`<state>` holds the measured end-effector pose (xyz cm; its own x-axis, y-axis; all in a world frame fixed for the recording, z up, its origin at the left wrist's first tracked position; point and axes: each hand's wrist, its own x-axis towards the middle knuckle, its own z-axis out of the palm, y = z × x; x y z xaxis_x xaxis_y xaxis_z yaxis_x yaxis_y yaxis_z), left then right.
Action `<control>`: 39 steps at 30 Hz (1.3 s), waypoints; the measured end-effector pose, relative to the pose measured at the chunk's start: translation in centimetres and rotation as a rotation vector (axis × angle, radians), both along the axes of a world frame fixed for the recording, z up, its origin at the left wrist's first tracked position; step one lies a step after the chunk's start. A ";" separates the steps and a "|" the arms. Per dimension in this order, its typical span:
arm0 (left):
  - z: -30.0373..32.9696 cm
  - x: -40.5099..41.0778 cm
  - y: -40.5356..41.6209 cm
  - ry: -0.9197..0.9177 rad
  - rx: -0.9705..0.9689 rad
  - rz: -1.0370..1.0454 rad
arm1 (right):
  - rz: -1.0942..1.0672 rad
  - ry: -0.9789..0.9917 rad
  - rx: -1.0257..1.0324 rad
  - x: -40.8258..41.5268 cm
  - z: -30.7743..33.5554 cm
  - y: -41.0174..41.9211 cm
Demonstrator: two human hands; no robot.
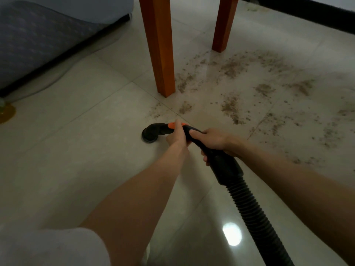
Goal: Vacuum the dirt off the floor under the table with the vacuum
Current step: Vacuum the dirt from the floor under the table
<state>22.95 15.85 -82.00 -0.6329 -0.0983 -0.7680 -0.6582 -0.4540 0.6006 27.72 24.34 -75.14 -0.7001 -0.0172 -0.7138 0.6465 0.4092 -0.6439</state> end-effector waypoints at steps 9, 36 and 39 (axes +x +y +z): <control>0.0 0.6 -1.5 0.031 0.019 -0.051 | 0.052 0.049 0.087 0.1 -0.8 -0.5; -0.6 8.0 0.3 -0.040 0.072 0.106 | 0.182 -0.008 0.139 4.3 -0.8 1.1; -0.8 8.9 0.0 -0.055 0.033 0.182 | 0.247 -0.044 0.120 4.3 -0.4 1.0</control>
<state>31.82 15.85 -82.83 -0.5637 -0.1812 -0.8059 -0.5950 -0.5876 0.5483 32.00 25.36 -75.57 -0.6535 -0.0968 -0.7507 0.5441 0.6294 -0.5548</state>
